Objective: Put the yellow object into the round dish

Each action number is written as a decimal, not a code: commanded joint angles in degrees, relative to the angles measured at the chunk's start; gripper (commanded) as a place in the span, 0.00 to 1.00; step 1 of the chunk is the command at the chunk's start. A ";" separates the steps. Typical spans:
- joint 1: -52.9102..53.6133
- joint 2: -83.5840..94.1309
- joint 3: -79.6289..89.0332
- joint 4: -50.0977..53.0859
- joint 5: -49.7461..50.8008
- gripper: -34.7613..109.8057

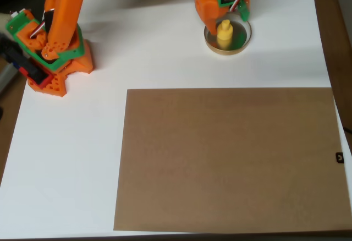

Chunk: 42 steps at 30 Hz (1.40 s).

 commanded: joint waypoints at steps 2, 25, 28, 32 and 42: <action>0.62 6.86 -3.60 2.64 -1.93 0.49; 20.74 62.31 47.81 3.60 -23.38 0.49; 27.60 67.94 50.01 4.57 -26.02 0.49; 36.65 73.48 52.73 3.34 -27.51 0.49; 55.63 80.42 61.17 -7.65 -19.86 0.49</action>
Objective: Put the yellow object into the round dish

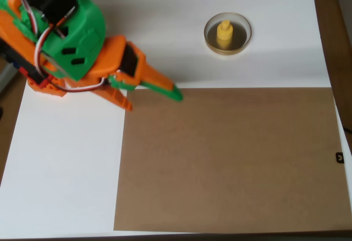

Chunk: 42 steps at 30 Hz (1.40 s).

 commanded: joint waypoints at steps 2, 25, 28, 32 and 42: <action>7.03 7.82 3.08 -5.01 4.75 0.48; 28.04 31.82 28.83 -21.97 23.91 0.47; 27.60 37.71 33.66 -21.80 24.35 0.47; 27.95 44.38 39.38 -21.88 23.91 0.47; 30.06 54.67 45.53 -18.81 24.61 0.45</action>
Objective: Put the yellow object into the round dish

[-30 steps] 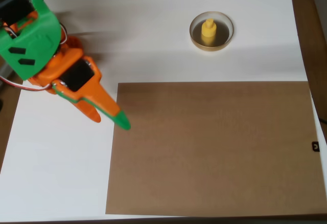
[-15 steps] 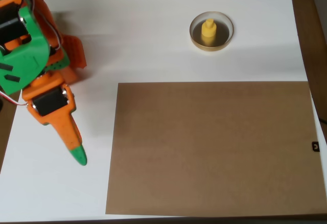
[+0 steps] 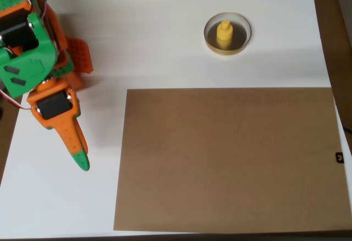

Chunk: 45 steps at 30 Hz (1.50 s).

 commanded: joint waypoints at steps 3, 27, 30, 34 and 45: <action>3.34 1.58 0.70 0.00 2.55 0.41; 10.72 1.85 1.67 3.60 4.66 0.24; 11.60 1.93 1.67 3.60 5.45 0.24; 11.69 1.93 1.67 3.43 5.54 0.24; 11.69 1.93 1.67 3.34 5.71 0.24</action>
